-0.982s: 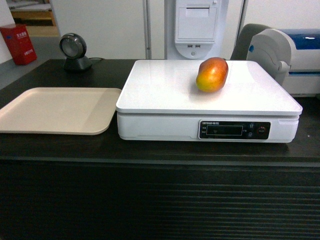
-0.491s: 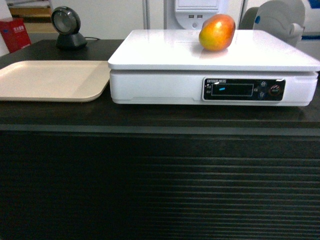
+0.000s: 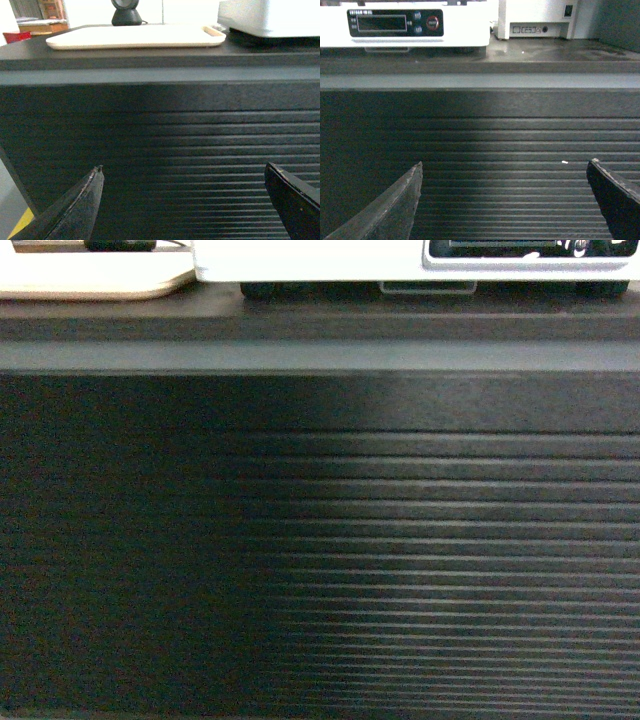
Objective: Place dark red mango on scale at checkout
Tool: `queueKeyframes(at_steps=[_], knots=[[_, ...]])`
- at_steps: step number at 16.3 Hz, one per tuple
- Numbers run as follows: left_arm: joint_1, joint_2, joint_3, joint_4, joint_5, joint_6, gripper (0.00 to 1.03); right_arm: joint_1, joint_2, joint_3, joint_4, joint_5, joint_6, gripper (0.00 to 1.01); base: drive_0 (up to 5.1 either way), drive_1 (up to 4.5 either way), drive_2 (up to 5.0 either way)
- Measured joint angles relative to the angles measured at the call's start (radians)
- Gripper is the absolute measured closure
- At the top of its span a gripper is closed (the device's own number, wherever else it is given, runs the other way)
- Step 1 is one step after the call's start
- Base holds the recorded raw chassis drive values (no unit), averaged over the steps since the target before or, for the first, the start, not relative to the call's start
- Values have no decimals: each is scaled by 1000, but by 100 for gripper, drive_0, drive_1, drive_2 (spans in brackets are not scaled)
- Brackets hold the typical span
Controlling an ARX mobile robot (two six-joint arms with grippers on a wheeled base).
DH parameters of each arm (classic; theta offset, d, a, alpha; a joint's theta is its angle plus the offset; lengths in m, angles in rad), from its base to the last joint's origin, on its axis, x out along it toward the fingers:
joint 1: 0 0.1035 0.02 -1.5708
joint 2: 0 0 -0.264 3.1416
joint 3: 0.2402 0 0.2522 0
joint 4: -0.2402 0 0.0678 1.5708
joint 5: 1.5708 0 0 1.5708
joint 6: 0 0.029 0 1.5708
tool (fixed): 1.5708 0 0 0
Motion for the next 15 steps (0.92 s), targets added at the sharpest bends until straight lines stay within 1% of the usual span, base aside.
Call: queueKeyframes(at_steps=[15], knots=[[0, 0, 0, -4, 0, 0, 5, 0, 0, 0, -3, -1, 0, 3, 0, 0, 0]])
